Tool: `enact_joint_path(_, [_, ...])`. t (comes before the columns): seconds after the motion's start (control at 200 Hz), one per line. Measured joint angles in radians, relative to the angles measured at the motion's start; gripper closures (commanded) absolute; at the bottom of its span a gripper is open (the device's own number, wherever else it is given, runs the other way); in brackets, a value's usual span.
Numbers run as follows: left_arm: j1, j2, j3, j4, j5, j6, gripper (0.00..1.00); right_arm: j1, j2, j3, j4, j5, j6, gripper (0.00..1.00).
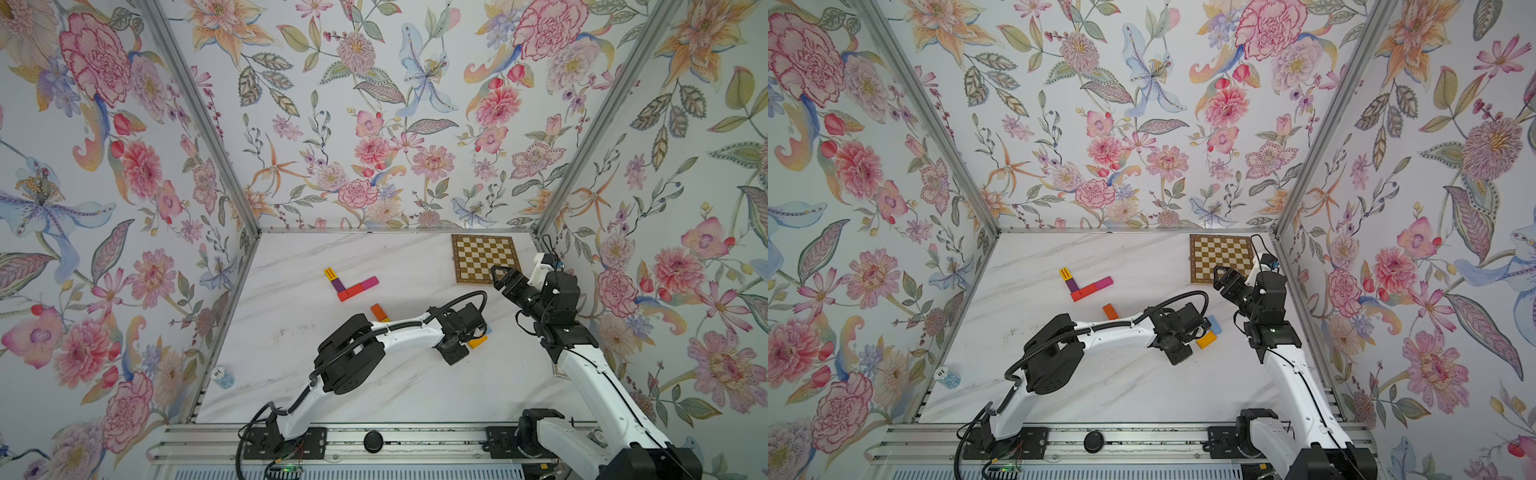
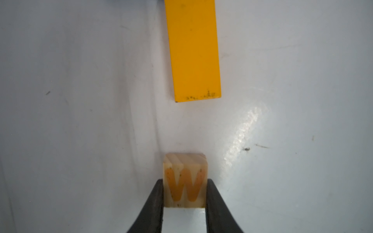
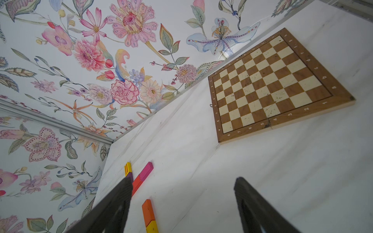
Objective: Assemble the letter v with building blocks
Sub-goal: Pick up the building block from the center of the board.
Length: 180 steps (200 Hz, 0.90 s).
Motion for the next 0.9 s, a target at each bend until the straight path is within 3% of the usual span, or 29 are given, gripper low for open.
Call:
enact_joint_path(0.365, [0.000, -0.196, -0.121, 0.027, -0.102, -0.195, 0.86, -0.005, 0.029, 0.000, 0.001, -0.009, 0.005, 0.19])
enact_joint_path(0.641, [0.000, -0.252, -0.151, -0.081, -0.244, -0.464, 0.89, -0.005, 0.051, 0.000, 0.013, -0.031, 0.018, 0.19])
enact_joint_path(0.901, [0.000, -0.319, -0.320, -0.126, -0.298, -0.720, 0.92, 0.012, 0.055, 0.000, 0.023, -0.033, 0.026, 0.19])
